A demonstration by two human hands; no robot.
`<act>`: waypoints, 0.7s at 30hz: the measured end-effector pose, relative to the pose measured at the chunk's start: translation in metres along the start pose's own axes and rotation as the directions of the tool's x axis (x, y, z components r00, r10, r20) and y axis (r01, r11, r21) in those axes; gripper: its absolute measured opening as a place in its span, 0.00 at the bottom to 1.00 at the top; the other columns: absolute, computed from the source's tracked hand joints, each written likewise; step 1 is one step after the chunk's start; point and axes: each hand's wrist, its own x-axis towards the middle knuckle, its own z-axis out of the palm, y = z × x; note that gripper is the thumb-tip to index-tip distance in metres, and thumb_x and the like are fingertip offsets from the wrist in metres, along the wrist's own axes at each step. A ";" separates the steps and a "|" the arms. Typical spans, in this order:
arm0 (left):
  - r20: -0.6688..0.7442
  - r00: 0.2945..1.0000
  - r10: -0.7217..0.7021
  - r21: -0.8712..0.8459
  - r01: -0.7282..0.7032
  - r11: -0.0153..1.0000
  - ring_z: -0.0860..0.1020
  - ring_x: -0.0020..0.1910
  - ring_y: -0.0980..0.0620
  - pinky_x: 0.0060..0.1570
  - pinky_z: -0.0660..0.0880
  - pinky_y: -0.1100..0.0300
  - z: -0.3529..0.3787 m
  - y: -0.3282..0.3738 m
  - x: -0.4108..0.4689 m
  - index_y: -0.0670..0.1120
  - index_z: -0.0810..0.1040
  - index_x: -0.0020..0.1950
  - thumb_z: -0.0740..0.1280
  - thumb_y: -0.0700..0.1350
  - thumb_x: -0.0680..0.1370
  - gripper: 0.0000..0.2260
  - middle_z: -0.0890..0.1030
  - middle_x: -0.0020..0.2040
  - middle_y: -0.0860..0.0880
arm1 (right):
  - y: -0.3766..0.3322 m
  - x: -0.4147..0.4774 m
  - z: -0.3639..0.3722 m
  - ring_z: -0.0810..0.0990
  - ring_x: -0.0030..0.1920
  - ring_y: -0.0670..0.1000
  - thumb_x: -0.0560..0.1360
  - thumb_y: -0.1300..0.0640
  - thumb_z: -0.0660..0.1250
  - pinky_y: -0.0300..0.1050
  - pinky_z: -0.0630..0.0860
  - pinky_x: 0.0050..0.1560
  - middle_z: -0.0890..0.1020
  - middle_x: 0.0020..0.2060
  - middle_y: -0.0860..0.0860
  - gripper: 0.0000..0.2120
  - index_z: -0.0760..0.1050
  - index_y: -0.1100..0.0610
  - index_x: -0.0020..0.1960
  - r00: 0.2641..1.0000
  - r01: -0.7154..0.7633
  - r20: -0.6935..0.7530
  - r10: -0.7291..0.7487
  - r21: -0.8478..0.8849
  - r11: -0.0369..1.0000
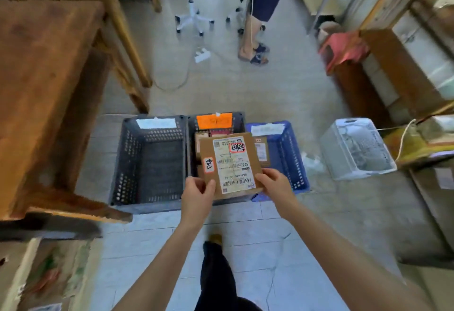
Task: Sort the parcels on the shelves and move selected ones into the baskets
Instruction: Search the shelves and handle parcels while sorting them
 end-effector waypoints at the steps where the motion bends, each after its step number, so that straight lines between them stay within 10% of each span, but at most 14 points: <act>1: 0.036 0.999 -0.001 0.006 0.001 1.000 0.76 0.39 0.54 0.36 0.72 0.63 0.018 0.005 0.011 0.46 0.68 0.44 0.65 0.45 0.77 0.06 0.75 0.40 0.54 | 0.003 0.013 -0.013 0.79 0.40 0.47 0.74 0.61 0.64 0.40 0.77 0.38 0.81 0.40 0.46 0.06 0.75 0.56 0.51 0.999 -0.026 -0.026 0.026 -0.001 1.000; 7: 0.227 0.972 -0.057 0.067 0.043 0.997 0.73 0.37 0.61 0.31 0.68 0.77 0.142 0.018 0.081 0.45 0.72 0.48 0.61 0.43 0.79 0.02 0.76 0.40 0.54 | 0.012 0.099 -0.085 0.76 0.42 0.42 0.74 0.64 0.62 0.33 0.70 0.35 0.79 0.45 0.45 0.14 0.71 0.51 0.56 0.984 -0.146 -0.098 0.150 0.042 0.988; 21: 0.272 0.865 -0.421 0.416 0.289 0.862 0.75 0.49 0.45 0.38 0.67 0.61 0.416 -0.100 0.249 0.42 0.66 0.50 0.57 0.36 0.78 0.03 0.76 0.53 0.43 | 0.187 0.381 -0.166 0.81 0.41 0.55 0.74 0.61 0.65 0.43 0.73 0.38 0.82 0.41 0.59 0.06 0.78 0.63 0.43 0.884 -0.458 -0.188 0.428 -0.167 0.873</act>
